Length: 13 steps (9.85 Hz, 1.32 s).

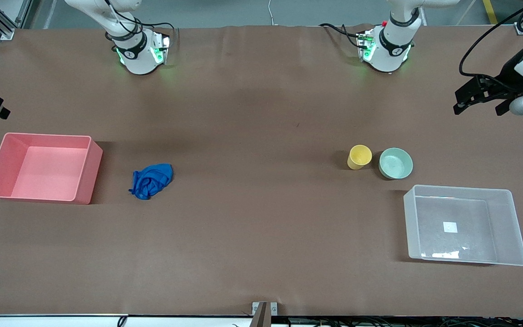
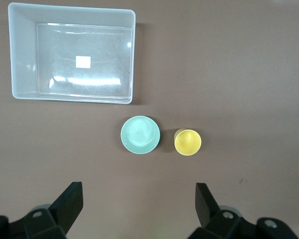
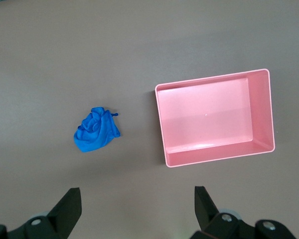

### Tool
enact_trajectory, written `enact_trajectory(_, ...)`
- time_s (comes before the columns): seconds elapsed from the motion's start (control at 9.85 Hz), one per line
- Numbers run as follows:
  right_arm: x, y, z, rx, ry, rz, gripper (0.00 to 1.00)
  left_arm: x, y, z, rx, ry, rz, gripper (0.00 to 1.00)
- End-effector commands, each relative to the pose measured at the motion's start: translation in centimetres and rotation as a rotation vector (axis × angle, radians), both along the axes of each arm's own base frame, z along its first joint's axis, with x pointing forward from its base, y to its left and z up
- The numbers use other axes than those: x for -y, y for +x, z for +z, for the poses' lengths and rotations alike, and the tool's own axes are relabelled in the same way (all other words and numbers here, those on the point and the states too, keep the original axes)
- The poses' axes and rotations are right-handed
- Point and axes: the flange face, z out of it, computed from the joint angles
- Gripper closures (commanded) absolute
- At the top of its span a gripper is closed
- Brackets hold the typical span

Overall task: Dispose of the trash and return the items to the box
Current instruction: 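Move the left gripper toward the green bowl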

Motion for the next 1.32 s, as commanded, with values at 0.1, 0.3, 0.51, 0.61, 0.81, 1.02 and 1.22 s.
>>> enact_trajectory(0.1, 0.0, -0.3, 0.4, 0.004, -0.009, 0.006, 0.00, -0.3, 0.2, -1.6, -0.037, 0.015, -0.005, 0.01)
enact_trajectory(0.3, -0.1, -0.2, 0.5, 0.006, -0.010, 0.007, 0.00, -1.8, 0.2, -1.6, -0.040, -0.005, 0.031, 0.00)
enact_trajectory(0.51, -0.1, -0.2, 0.5, 0.006, -0.010, 0.005, 0.00, -2.1, 0.2, -3.0, -0.061, -0.002, 0.032, 0.04)
enact_trajectory(0.61, -0.1, -0.2, 0.5, 0.006, -0.009, 0.004, 0.00, -3.1, 0.5, -4.6, -0.065, -0.003, 0.027, 0.04)
enact_trajectory(0.81, -0.1, -0.3, 0.4, 0.004, -0.009, 0.001, 0.00, -3.6, 0.6, -9.3, -0.075, 0.010, 0.020, 0.04)
enact_trajectory(1.02, -0.6, 0.0, 0.3, 0.008, -0.006, 0.018, 0.00, -4.7, -0.1, -15.8, -0.074, 0.008, 0.043, 0.04)
enact_trajectory(1.22, -3.0, 0.3, -0.7, -0.018, 0.000, 0.065, 0.00, -4.8, -1.5, -23.4, -0.057, 0.011, 0.044, 0.04)
